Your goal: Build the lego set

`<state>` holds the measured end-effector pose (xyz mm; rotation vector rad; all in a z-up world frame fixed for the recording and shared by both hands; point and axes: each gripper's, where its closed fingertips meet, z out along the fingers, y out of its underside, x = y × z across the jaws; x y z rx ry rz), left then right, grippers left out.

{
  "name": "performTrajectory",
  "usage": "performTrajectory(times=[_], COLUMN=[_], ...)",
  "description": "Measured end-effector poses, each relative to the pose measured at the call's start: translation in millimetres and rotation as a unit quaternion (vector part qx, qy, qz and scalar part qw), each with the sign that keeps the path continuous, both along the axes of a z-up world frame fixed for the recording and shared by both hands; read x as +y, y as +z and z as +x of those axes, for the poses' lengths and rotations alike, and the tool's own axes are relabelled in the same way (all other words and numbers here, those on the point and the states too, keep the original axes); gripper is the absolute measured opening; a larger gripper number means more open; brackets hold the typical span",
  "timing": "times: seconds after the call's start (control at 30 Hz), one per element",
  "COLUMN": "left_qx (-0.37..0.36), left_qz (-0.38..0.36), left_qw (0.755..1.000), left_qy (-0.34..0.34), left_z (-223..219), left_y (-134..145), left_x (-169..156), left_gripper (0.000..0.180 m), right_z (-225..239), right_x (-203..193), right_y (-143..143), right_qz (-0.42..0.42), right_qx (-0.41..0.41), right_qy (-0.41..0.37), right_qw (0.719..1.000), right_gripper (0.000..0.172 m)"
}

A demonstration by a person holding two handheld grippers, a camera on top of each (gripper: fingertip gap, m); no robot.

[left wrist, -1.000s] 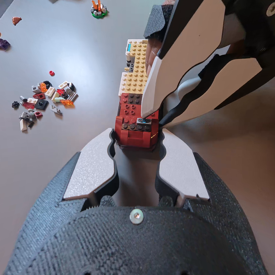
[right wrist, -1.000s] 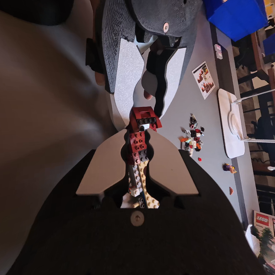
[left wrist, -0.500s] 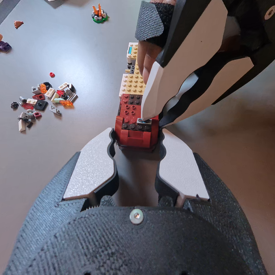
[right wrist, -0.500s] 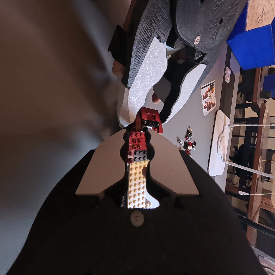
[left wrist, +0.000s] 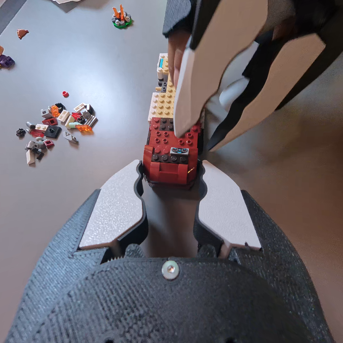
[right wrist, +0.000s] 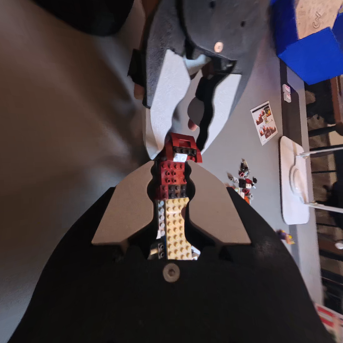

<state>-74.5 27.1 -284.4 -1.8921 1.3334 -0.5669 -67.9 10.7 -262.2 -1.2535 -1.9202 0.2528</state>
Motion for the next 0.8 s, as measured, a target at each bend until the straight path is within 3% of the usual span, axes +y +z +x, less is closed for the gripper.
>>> performTrajectory(times=[0.17, 0.33, 0.43, 0.6, 0.7, 0.8], left_qx=[-0.001, 0.0, -0.003, -0.021, -0.103, -0.196], left_qz=[0.002, 0.008, 0.008, 0.019, 0.042, 0.108], left_qw=[1.0, 0.999, 0.998, 0.997, 0.991, 0.968], left_qy=[0.011, 0.053, 0.068, 0.075, 0.075, 0.116], left_z=[-9, -18, -22, -23, -21, -34], left_y=[0, 0, 0, 4, 30, 72], left_x=[5, 19, 22, 19, 18, 32], left_gripper=[0.058, 0.058, 0.058, 0.064, 0.07, 0.058], right_z=[25, 58, 77, 97, 104, 109], right_x=[29, 87, 112, 133, 139, 144], right_y=[32, 72, 74, 70, 70, 71], right_qz=[-0.081, -0.115, -0.128, -0.129, -0.138, -0.129], right_qx=[0.123, 0.306, 0.364, 0.398, 0.412, 0.418], right_qy=[-0.063, -0.159, -0.211, -0.275, -0.295, -0.305], right_qw=[0.987, 0.931, 0.898, 0.865, 0.851, 0.846], right_gripper=[0.044, 0.045, 0.045, 0.045, 0.045, 0.046])
